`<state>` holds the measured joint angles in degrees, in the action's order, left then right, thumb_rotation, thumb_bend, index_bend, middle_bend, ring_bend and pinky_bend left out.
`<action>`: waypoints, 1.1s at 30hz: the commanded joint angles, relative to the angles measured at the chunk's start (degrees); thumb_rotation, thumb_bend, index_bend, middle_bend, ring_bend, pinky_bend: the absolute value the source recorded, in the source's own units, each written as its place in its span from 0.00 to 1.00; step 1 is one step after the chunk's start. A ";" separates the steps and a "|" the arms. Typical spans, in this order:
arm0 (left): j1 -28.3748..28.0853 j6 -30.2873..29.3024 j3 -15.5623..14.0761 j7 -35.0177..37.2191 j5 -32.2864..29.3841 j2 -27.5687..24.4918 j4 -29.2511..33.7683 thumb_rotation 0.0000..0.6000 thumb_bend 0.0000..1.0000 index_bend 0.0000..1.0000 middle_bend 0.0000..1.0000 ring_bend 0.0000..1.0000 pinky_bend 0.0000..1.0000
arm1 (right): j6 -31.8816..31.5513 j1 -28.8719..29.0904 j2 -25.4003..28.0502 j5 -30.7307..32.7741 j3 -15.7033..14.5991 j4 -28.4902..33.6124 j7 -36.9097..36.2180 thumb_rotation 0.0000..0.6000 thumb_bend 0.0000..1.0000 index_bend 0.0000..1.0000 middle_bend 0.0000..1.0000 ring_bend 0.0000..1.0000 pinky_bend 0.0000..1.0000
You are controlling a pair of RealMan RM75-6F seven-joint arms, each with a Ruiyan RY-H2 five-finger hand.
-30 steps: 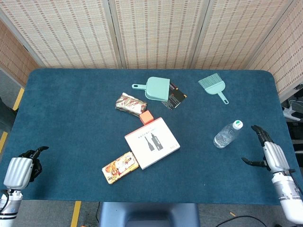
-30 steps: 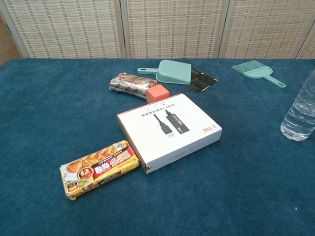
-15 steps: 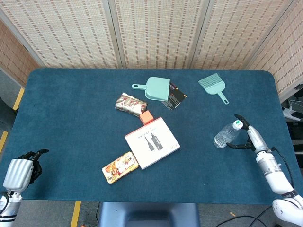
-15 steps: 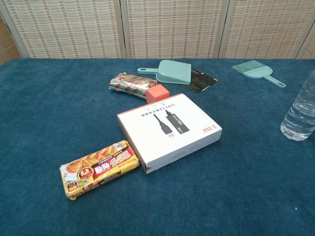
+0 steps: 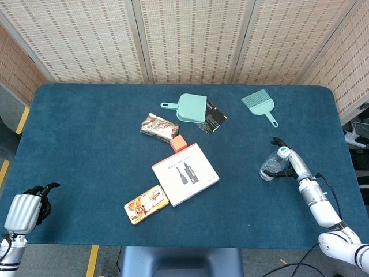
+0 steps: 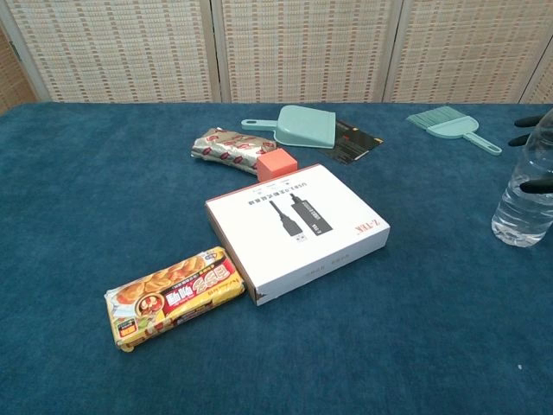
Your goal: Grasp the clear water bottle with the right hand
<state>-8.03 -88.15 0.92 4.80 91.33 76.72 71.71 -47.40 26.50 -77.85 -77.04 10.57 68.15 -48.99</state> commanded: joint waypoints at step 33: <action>-0.22 1.43 -0.71 -0.56 -0.08 -0.24 0.37 1.00 0.47 0.31 0.46 0.42 0.60 | -8.27 -1.12 12.55 -6.74 -0.90 19.32 -32.30 1.00 0.32 0.74 0.63 0.58 0.74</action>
<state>-8.24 -86.72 0.21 4.24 91.25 76.48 72.07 -70.84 23.92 -76.49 -81.82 11.47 75.91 -48.56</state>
